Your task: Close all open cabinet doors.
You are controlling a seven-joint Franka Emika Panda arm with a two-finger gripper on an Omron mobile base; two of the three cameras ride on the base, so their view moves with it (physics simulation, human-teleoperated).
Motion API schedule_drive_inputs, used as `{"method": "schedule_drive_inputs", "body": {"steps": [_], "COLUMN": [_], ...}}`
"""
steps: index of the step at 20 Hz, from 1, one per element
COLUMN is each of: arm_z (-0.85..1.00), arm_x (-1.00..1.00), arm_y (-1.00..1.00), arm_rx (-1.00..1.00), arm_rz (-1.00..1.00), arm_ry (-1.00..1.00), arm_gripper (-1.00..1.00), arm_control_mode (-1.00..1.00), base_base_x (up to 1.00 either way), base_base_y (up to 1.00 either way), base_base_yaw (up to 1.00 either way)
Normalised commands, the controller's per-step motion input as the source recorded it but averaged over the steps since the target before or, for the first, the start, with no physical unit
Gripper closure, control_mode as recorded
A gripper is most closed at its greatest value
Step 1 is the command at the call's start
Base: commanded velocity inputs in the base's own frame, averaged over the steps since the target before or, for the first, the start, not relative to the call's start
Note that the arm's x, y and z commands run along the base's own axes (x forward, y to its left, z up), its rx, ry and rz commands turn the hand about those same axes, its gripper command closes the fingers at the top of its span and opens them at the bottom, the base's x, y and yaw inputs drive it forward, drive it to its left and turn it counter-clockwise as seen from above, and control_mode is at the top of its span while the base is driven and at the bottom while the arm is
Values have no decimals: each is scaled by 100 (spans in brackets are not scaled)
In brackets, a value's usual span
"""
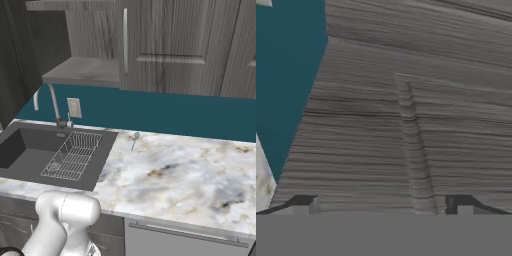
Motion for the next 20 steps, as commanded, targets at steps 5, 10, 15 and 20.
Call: {"method": "schedule_drive_inputs", "body": {"steps": [5,10,15,20], "arm_z": [-2,0,0,0], "arm_x": [47,13,1,0], "arm_y": [-16,-55,-72,-91], "arm_rx": [3,0,1,2], "arm_rz": [0,0,0,0], "arm_ry": [3,0,0,0], "arm_gripper": [-100,-100,-100,-100], "arm_control_mode": [-100,-100,-100,-100], "base_base_x": [0,0,0,0], "base_base_y": [0,0,0,0], "base_base_yaw": [0,0,0,0]}}
